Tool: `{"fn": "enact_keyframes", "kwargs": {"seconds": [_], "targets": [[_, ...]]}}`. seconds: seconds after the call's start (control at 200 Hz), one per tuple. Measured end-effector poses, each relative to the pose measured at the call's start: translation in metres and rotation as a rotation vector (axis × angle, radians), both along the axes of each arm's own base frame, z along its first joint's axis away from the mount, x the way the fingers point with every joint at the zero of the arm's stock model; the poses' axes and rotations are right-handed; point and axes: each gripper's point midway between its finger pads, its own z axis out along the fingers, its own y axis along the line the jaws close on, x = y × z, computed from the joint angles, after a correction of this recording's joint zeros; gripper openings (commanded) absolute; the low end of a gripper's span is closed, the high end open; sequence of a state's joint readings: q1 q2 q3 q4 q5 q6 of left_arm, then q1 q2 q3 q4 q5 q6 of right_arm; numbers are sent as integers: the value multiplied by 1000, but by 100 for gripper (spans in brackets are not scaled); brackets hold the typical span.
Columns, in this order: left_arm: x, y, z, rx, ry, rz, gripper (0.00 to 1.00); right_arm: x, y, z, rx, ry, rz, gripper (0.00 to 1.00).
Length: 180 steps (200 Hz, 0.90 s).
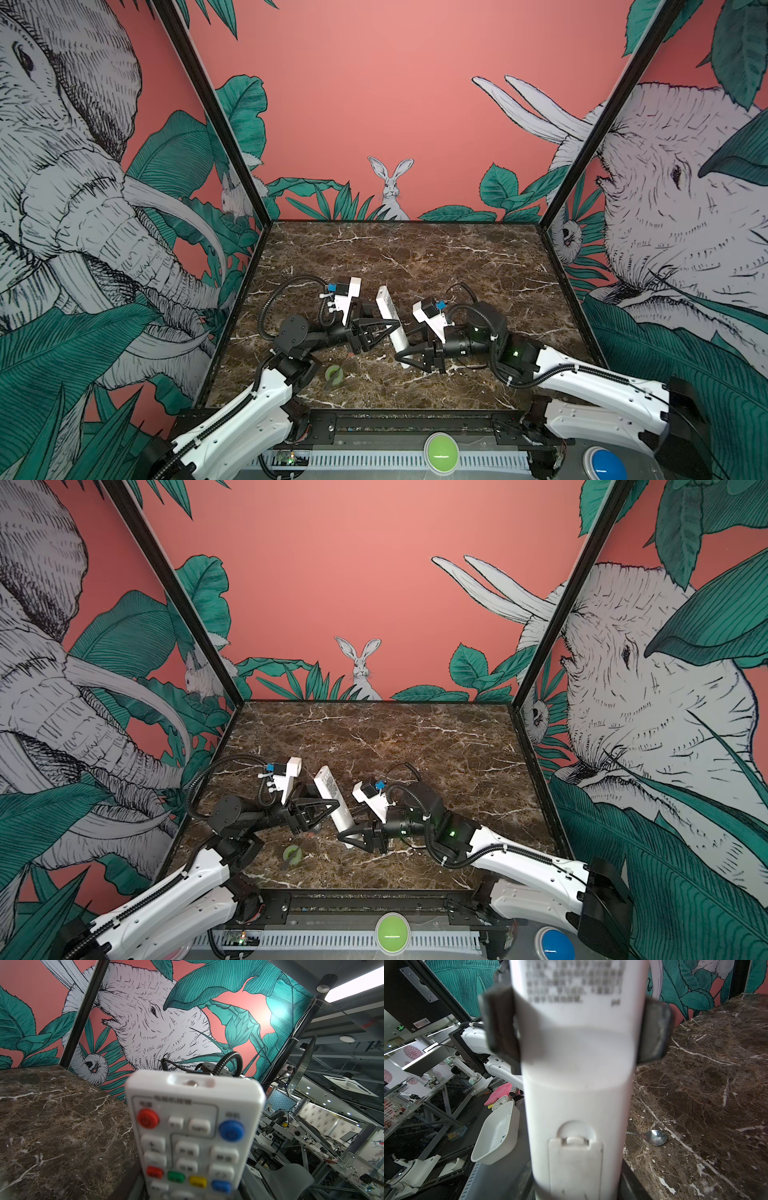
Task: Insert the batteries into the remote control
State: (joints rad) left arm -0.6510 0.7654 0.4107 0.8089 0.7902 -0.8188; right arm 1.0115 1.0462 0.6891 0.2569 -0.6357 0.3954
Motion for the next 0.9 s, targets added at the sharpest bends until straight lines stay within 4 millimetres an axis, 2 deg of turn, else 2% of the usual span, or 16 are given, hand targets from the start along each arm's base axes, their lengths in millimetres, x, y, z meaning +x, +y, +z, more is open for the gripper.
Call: {"fn": "enact_keyframes", "kwargs": {"seconds": [0.225, 0.34, 0.64, 0.9], "targets": [[3, -1, -3, 10, 21, 12, 17, 4, 0, -1, -3, -13, -20, 71], [6, -1, -4, 21, 37, 26, 16, 6, -1, 0, -3, -23, -35, 80], [15, 0, -8, 57, 52, 81, 13, 10, -6, -4, -29, -33, -72, 87], [29, 3, -19, 122, 81, 169, 12, 19, -14, -15, -91, -48, -139, 88]]}}
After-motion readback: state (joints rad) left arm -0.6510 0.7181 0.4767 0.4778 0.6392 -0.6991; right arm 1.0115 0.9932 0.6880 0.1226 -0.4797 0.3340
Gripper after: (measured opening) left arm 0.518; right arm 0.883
